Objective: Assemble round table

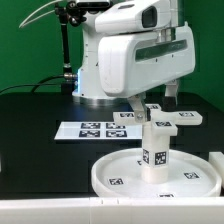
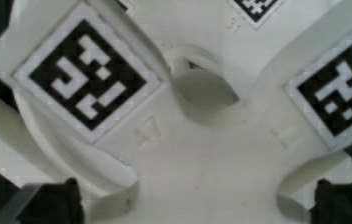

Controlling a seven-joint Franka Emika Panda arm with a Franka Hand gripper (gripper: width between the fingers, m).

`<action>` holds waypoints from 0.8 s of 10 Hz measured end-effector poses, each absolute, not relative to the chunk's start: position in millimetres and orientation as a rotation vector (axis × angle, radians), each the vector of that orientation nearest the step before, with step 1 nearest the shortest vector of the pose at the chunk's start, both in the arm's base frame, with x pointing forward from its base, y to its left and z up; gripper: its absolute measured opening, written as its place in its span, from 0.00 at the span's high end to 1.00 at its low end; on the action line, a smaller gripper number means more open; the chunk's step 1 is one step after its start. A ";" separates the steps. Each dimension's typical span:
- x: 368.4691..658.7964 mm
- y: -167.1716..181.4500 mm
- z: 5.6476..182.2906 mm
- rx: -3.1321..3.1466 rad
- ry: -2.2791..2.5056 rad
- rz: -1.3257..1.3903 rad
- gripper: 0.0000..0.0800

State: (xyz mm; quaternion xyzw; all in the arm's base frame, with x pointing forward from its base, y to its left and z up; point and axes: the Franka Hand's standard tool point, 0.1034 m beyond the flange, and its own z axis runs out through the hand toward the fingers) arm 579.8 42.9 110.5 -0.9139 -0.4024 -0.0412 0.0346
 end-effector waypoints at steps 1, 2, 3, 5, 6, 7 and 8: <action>578.0 44.5 109.0 -2.807 -1.240 -0.123 0.19; 577.8 46.1 108.9 -2.808 -1.235 -0.123 0.19; 577.7 46.7 108.8 -2.808 -1.234 -0.123 0.19; 577.3 45.8 107.6 -2.808 -1.232 -0.120 0.19; 577.1 44.8 106.8 -2.809 -1.229 -0.118 0.19; 576.9 44.2 106.2 -2.810 -1.228 -0.116 0.19; 576.8 43.2 105.7 -2.811 -1.226 -0.115 0.19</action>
Offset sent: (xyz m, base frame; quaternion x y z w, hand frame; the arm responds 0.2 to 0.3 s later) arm 0.0033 0.0038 -0.0003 -0.0074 0.0068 -0.0017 0.9999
